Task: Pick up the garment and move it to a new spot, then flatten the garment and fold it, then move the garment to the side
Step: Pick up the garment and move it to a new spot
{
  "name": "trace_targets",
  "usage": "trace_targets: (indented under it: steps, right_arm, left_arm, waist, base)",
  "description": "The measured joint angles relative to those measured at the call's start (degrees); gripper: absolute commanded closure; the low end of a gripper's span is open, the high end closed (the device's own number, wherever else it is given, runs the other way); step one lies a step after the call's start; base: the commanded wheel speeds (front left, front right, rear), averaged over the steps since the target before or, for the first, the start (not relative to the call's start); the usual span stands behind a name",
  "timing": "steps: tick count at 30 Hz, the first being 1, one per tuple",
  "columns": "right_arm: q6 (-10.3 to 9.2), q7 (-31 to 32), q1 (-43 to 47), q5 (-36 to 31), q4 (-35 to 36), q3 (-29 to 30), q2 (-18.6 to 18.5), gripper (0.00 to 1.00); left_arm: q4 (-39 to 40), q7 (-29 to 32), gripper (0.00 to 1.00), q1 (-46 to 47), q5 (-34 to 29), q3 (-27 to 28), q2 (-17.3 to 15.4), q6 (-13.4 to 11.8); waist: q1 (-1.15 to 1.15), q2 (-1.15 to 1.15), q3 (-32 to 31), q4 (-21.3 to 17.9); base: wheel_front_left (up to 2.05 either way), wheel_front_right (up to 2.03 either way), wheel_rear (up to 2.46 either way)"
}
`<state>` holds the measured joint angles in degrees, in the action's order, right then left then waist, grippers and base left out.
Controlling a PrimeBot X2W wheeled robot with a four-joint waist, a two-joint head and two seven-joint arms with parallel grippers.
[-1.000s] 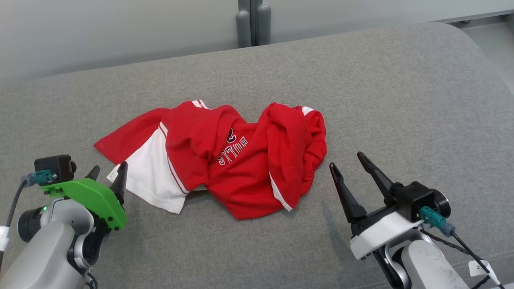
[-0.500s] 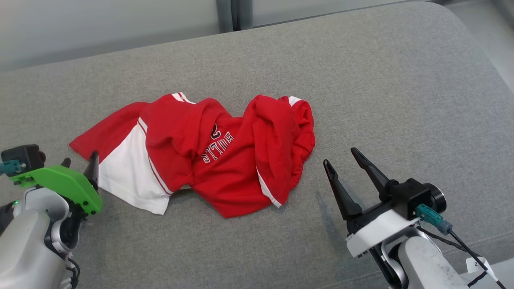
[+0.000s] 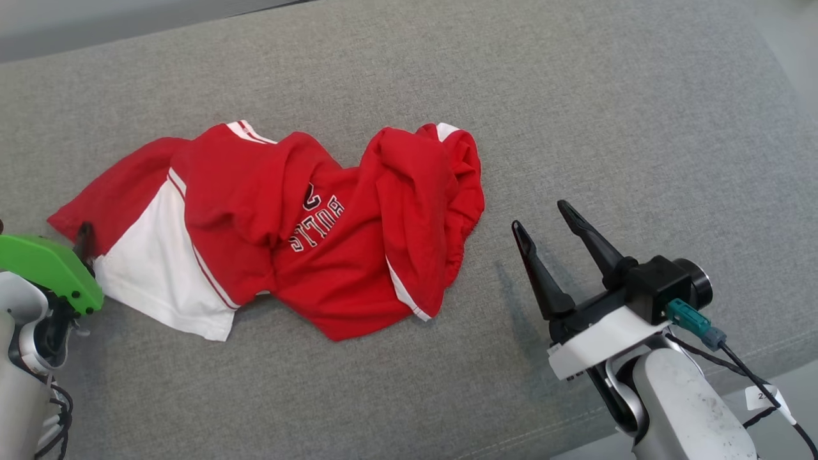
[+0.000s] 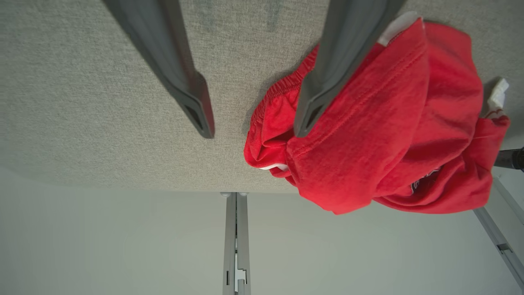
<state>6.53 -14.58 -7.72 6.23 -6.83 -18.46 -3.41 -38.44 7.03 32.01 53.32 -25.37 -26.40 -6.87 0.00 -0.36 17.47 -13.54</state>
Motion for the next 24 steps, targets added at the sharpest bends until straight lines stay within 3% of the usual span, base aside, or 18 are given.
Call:
trace_targets:
  steps: [8,9,10,11,16,24]
  right_arm:
    - [0.00,0.0,-1.2,0.0,-0.1,0.9,0.0,0.00]
    - [0.00,0.0,-1.2,0.0,-0.1,0.9,0.1,0.00]
    - [0.00,0.0,-1.2,0.0,-0.2,1.0,0.1,0.00]
    - [0.00,0.0,-1.2,0.0,-0.4,1.1,0.1,0.00]
    - [-0.02,0.0,-1.2,0.0,-0.9,1.9,0.1,0.00]
    - [-0.05,0.0,-0.6,0.2,-2.0,3.3,0.2,0.00]
  left_arm:
    - [-1.7,1.2,0.00,3.5,0.0,-0.7,0.9,-0.2]
    - [-1.9,1.6,0.41,3.6,0.0,-0.8,0.8,-0.2]
    - [-2.1,1.8,0.89,3.8,-0.1,-1.0,0.8,-0.2]
    - [-2.2,2.3,1.00,3.8,-0.1,-1.5,1.0,-0.2]
    - [-1.6,3.4,1.00,4.5,-0.4,-3.1,2.1,1.8]
    - [10.0,-3.9,1.00,14.5,-2.6,-1.4,2.3,5.3]
  waist:
    - [0.00,0.00,2.3,-1.6]
    - [0.00,0.00,2.3,-1.6]
    - [0.00,0.00,2.2,-1.7]
    - [0.00,0.00,2.1,-1.6]
    - [0.00,0.00,1.1,-1.3]
    - [0.00,0.00,-1.0,0.3]
  base:
    - [0.00,0.00,0.00]
    - [0.00,0.00,0.00]
    - [0.00,0.00,0.00]
    - [0.00,0.00,0.00]
    - [0.00,0.00,0.00]
    - [0.00,0.00,0.00]
